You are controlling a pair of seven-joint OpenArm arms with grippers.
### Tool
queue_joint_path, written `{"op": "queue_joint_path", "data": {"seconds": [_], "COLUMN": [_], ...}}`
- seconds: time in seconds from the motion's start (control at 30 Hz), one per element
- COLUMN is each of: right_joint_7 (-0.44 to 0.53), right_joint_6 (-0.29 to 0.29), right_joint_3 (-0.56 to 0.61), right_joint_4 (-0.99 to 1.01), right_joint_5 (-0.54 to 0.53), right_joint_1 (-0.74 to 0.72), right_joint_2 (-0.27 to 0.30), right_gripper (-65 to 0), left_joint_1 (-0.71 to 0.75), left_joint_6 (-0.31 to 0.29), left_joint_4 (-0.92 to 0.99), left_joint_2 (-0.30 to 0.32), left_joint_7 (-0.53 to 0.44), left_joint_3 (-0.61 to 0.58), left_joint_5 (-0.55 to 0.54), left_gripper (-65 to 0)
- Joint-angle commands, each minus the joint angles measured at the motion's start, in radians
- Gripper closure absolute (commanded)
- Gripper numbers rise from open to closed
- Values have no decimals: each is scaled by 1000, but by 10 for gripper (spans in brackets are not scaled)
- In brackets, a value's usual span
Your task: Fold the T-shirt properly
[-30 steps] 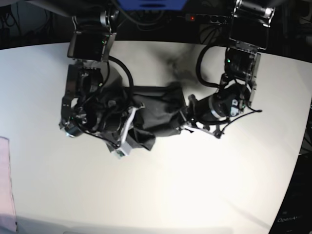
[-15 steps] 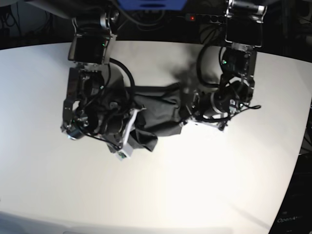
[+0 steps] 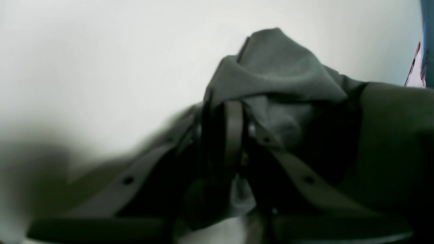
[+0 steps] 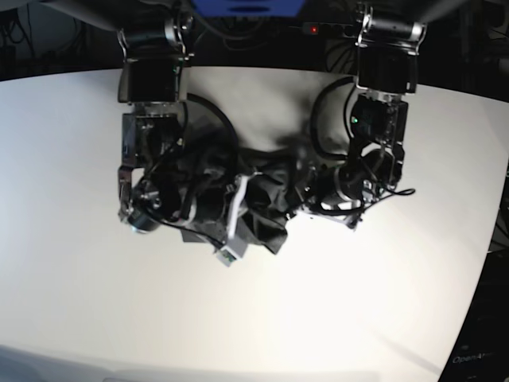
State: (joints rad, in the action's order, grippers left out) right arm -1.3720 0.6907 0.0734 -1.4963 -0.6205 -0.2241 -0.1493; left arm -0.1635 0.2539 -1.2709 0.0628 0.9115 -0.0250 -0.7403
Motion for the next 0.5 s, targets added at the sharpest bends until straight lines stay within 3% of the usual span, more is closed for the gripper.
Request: {"op": "queue_joint_path", "data": {"seconds": [0.0,0.27,0.47], "right_joint_7": [16,41,42], "right_joint_6": [7,7,7], "right_joint_3": [13,39,39], "right_joint_4": [-14,-13,-11], "right_joint_5": [-35,-164,-172], "right_joint_1": [-25,-41,-51], "right_joint_2": [-8,-8,-8], "right_gripper": [-7,-6,-7], "left_joint_1": [-11,-5,49], "left_joint_6": [0,0,3], "left_joint_4": [-11,-13,-141], "left_joint_2": [-4,2,12], "left_joint_7": [5,16,51], "left_joint_3": [-2,4,10], "left_joint_5": [1,-2,-25], "left_gripper": [-83,-83,-83]}}
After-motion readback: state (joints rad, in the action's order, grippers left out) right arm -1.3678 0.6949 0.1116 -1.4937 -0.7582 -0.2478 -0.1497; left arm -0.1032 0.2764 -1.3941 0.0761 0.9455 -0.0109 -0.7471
